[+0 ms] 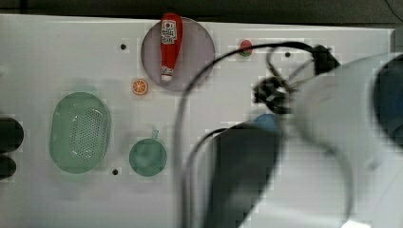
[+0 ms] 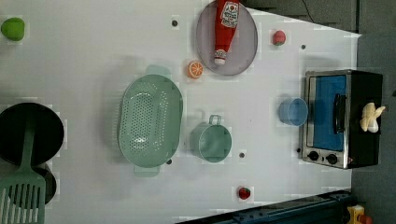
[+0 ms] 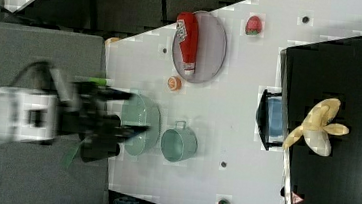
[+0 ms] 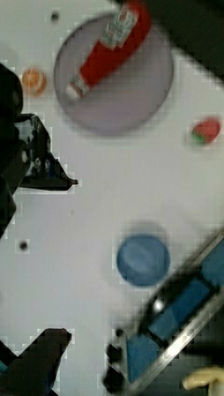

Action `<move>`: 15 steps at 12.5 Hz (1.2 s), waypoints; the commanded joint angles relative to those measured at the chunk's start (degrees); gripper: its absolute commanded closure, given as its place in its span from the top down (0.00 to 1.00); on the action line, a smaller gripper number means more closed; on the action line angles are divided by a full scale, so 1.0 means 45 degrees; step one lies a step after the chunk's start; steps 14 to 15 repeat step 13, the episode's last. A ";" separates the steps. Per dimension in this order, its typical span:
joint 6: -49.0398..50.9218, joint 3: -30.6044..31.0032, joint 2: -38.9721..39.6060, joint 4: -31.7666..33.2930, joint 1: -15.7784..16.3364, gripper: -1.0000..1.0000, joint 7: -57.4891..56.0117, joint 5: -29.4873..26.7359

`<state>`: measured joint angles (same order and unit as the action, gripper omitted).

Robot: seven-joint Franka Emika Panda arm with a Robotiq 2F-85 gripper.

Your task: Pick banana from table and place on oven.

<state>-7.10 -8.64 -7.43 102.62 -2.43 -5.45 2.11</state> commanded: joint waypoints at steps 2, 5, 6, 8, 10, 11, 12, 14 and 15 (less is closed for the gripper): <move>0.0323 0.1731 -0.1386 0.1238 0.0461 1.00 0.4603 -0.0149; 0.0647 0.1981 -0.1837 0.1436 0.0454 1.00 0.4604 -0.0161; 0.0643 0.1960 -0.1889 0.1445 0.0447 1.00 0.4604 -0.0155; 0.0614 0.1943 -0.1872 0.1448 0.0432 1.00 0.4605 -0.0153; 0.0615 0.1949 -0.1851 0.1462 0.0432 1.00 0.4604 -0.0153; 0.0614 0.1950 -0.1850 0.1465 0.0432 1.00 0.4605 -0.0153; 0.0615 0.1950 -0.1848 0.1466 0.0432 1.00 0.4603 -0.0153; 0.0614 0.1950 -0.1849 0.1465 0.0432 1.00 0.4604 -0.0153; 0.0614 0.1950 -0.1849 0.1465 0.0432 1.00 0.4604 -0.0153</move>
